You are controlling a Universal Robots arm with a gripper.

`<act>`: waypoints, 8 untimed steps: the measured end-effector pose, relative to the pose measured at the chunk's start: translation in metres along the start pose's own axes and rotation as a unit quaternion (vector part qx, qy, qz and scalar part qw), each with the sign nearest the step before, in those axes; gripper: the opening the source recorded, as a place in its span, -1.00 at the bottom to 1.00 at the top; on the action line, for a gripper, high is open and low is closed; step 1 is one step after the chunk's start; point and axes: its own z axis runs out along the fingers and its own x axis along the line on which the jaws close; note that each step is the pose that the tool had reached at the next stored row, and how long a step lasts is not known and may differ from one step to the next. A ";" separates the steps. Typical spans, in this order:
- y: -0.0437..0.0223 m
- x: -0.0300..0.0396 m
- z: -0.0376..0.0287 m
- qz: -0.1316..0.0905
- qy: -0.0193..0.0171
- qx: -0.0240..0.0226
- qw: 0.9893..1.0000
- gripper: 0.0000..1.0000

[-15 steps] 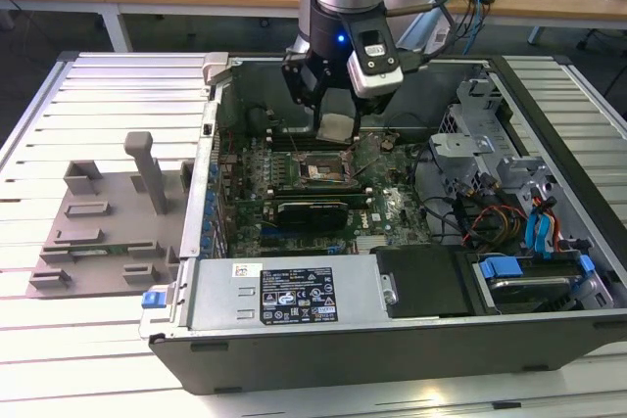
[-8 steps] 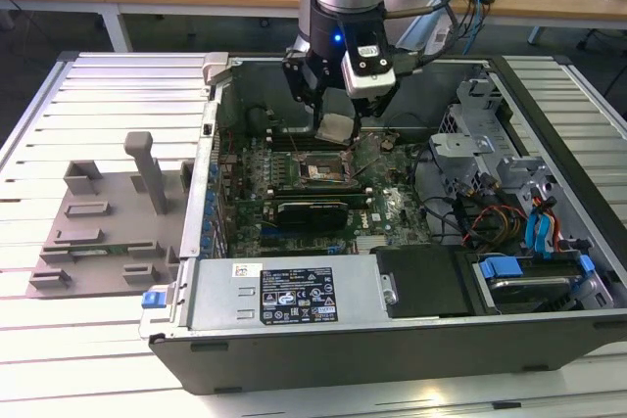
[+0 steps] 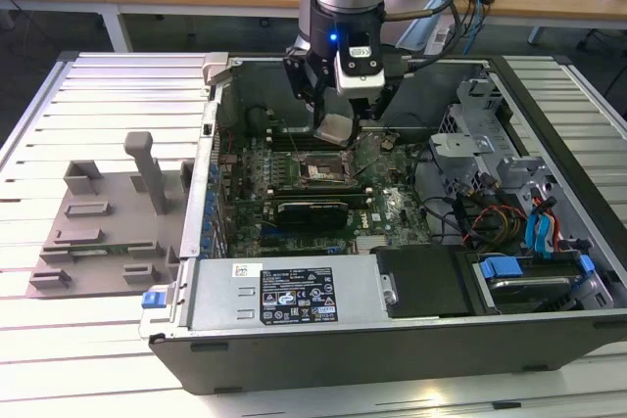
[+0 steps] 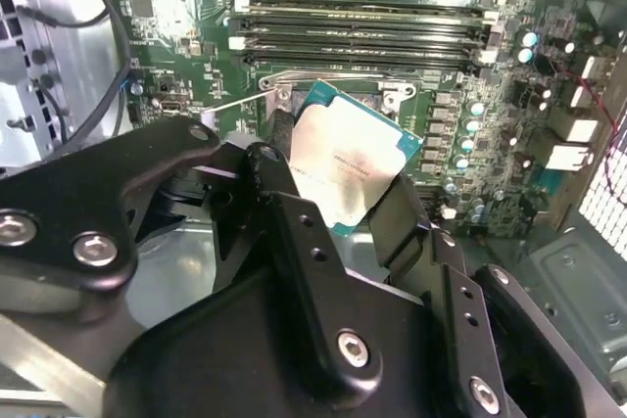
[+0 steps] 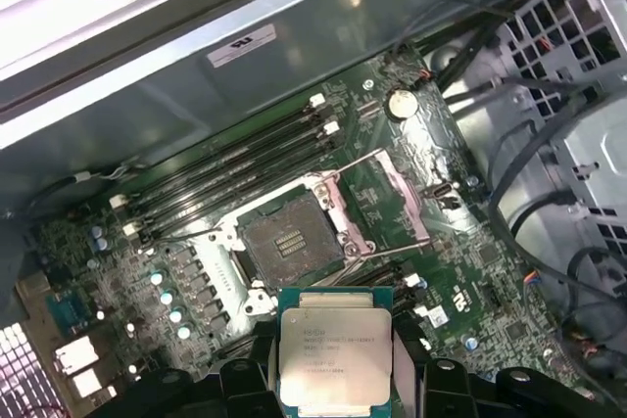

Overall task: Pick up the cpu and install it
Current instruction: 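Place the cpu into insertion slot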

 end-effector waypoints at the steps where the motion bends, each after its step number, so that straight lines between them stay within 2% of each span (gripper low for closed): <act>1: 0.0000 0.0000 0.0000 0.006 0.000 0.000 1.000 0.10; 8: 0.0000 0.0000 0.0002 0.035 -0.001 0.001 0.999 0.10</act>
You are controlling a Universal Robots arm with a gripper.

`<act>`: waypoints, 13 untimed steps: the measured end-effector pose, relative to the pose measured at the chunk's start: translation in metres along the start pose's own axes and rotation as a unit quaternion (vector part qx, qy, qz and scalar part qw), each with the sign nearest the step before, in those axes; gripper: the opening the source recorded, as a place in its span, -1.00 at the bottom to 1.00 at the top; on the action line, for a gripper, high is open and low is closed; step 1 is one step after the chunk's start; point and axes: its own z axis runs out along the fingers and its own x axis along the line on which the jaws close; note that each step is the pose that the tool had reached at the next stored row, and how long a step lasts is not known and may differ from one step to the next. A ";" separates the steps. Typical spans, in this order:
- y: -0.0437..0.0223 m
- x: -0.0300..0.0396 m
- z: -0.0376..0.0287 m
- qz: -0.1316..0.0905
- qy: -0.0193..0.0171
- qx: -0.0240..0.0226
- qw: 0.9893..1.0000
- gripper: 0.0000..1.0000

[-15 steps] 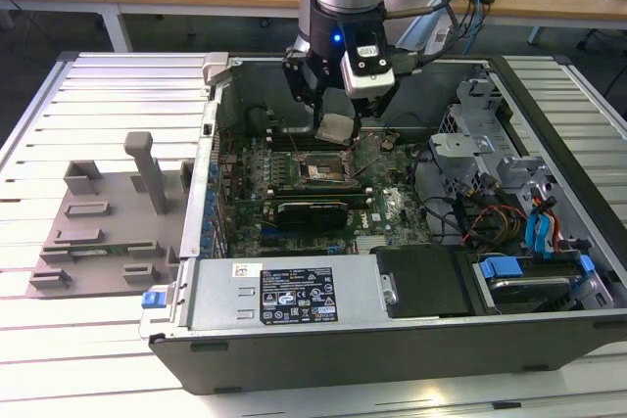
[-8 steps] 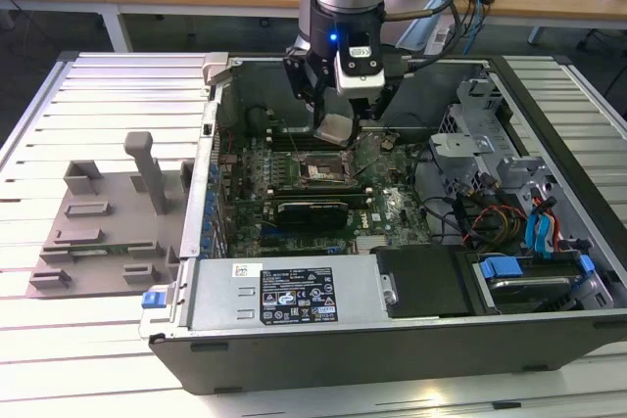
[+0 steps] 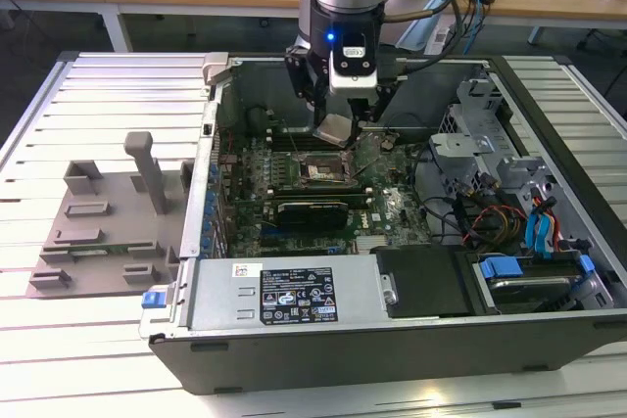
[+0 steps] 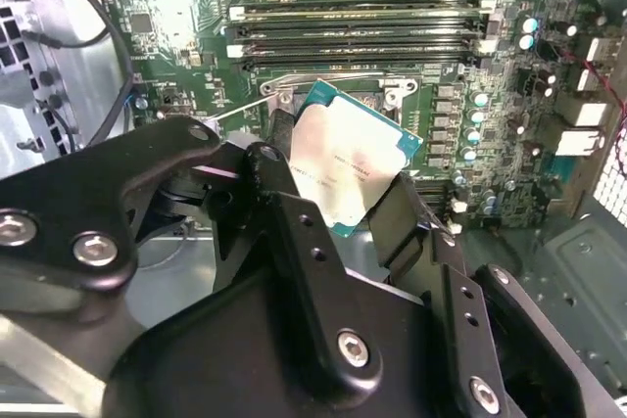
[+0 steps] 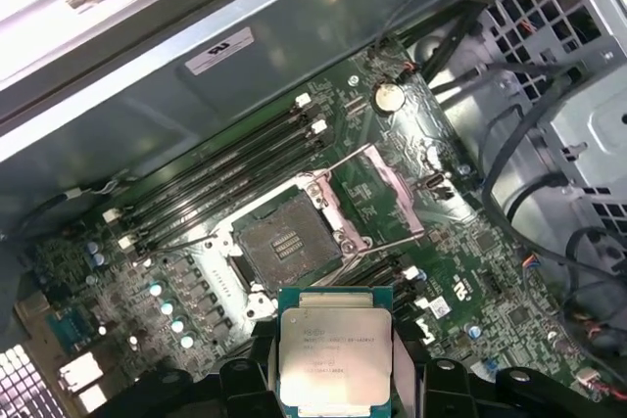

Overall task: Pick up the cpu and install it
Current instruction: 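Place the cpu into insertion slot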

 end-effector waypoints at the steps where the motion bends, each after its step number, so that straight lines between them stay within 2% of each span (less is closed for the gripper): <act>1: 0.0000 0.0000 0.0000 0.004 0.000 0.000 1.000 0.10; 4: 0.0000 0.0000 0.0000 0.025 -0.001 0.001 1.000 0.10; 9: 0.0000 0.0000 0.0000 0.046 -0.001 0.001 0.999 0.10; 13: 0.0000 0.0000 0.0000 0.074 -0.002 0.002 0.997 0.10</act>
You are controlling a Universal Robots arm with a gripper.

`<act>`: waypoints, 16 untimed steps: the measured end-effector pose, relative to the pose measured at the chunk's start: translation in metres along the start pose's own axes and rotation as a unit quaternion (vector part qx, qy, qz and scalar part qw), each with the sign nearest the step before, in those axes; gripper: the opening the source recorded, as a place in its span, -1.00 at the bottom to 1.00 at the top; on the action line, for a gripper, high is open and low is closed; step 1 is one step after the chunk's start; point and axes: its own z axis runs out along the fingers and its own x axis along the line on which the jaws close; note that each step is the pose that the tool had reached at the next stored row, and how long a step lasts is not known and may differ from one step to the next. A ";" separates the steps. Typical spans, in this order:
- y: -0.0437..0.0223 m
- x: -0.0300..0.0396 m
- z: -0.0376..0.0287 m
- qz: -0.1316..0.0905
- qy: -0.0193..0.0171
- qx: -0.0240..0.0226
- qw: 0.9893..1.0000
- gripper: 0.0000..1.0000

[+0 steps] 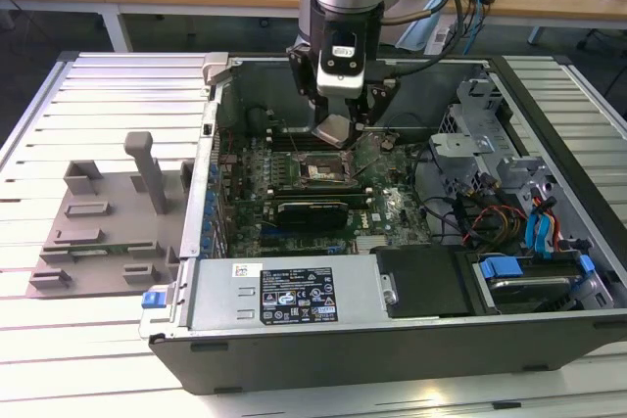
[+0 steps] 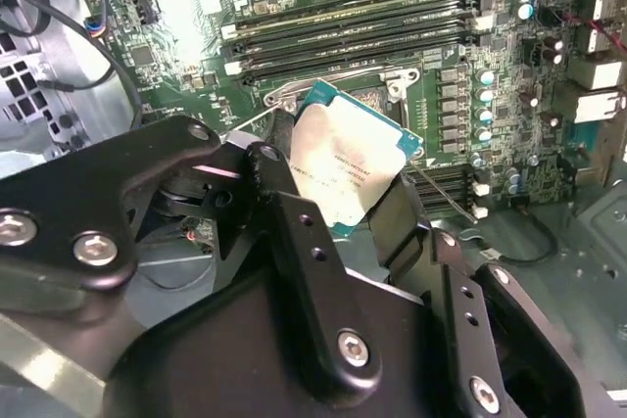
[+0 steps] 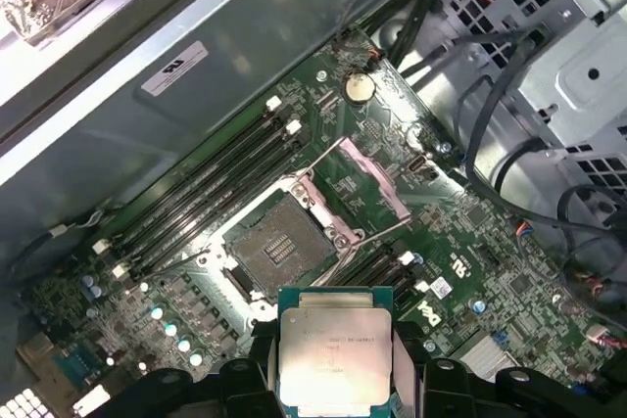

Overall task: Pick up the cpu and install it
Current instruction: 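Place the cpu into insertion slot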

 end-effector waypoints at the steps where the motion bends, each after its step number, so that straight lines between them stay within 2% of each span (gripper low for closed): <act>1: 0.0000 0.0000 0.0000 0.011 0.000 0.000 1.000 0.10; 3: 0.0000 0.0000 0.0001 0.024 -0.001 0.001 1.000 0.10; 4: 0.0000 0.0000 0.0001 0.042 -0.001 0.001 0.999 0.10; 5: 0.0000 0.0000 0.0001 0.051 -0.001 0.002 0.999 0.10; 11: 0.0000 0.0000 0.0003 0.081 -0.002 0.003 0.997 0.10; 13: 0.0000 0.0000 0.0003 0.094 -0.003 0.003 0.996 0.10; 16: 0.0000 0.0000 0.0004 0.107 -0.003 0.003 0.994 0.10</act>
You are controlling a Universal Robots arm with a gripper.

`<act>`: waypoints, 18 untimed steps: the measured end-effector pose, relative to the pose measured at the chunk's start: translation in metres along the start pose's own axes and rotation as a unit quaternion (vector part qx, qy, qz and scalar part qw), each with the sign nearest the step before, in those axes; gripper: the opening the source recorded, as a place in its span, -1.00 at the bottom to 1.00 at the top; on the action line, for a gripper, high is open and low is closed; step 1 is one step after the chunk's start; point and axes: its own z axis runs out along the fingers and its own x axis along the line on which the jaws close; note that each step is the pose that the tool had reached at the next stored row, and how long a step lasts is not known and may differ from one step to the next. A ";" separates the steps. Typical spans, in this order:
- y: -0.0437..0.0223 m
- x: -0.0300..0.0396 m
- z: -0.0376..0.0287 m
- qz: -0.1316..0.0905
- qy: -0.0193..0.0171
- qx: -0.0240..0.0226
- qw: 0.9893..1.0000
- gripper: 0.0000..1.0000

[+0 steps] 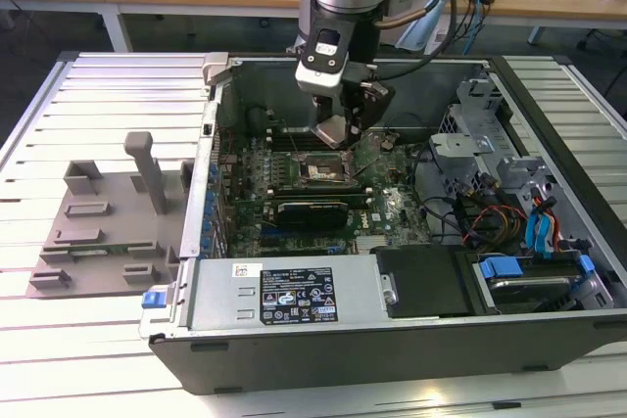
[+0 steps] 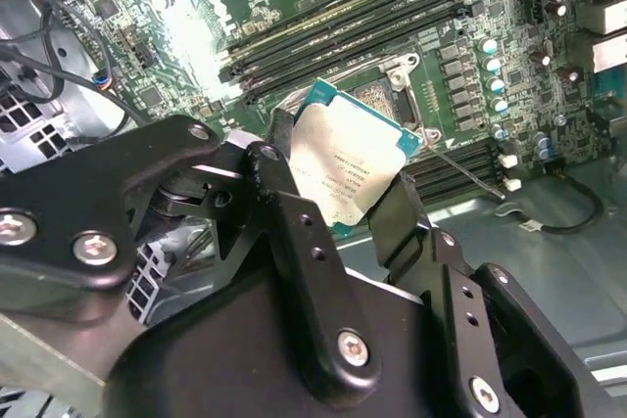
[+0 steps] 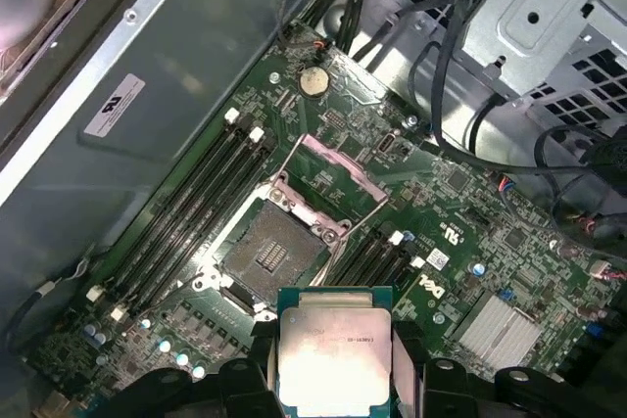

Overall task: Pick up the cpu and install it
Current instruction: 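Place the cpu into insertion slot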

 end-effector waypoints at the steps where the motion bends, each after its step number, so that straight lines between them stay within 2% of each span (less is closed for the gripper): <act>1: 0.0000 0.0000 0.0000 0.005 0.000 0.000 1.000 0.10; 14: 0.0000 0.0000 0.0003 0.041 -0.001 0.001 0.999 0.10; 15: 0.0000 0.0000 0.0005 0.064 -0.002 0.002 0.998 0.10; 17: 0.0000 0.0000 0.0008 0.106 -0.003 0.003 0.994 0.10; 18: 0.0000 0.0000 0.0008 0.109 -0.003 0.003 0.994 0.10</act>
